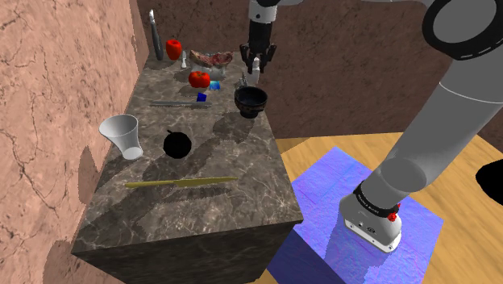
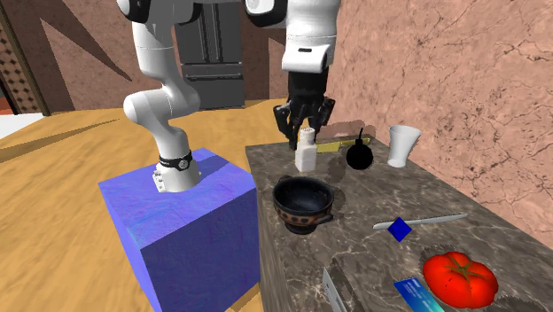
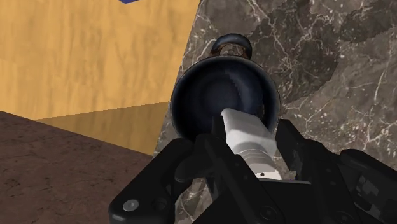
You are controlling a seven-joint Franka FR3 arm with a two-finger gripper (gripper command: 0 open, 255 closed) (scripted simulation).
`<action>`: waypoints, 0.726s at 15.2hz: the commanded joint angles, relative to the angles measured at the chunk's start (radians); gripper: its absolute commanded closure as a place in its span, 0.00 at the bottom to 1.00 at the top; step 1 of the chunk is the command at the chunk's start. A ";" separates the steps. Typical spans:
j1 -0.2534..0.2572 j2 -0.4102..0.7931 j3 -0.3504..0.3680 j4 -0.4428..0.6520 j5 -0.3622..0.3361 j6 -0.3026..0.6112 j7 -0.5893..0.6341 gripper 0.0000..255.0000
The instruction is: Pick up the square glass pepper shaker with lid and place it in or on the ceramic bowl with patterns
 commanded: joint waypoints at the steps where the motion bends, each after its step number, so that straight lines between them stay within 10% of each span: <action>1: -0.001 0.001 -0.001 -0.024 0.000 0.026 -0.003 1.00; 11: 0.000 0.023 -0.001 -0.123 -0.002 0.146 -0.007 1.00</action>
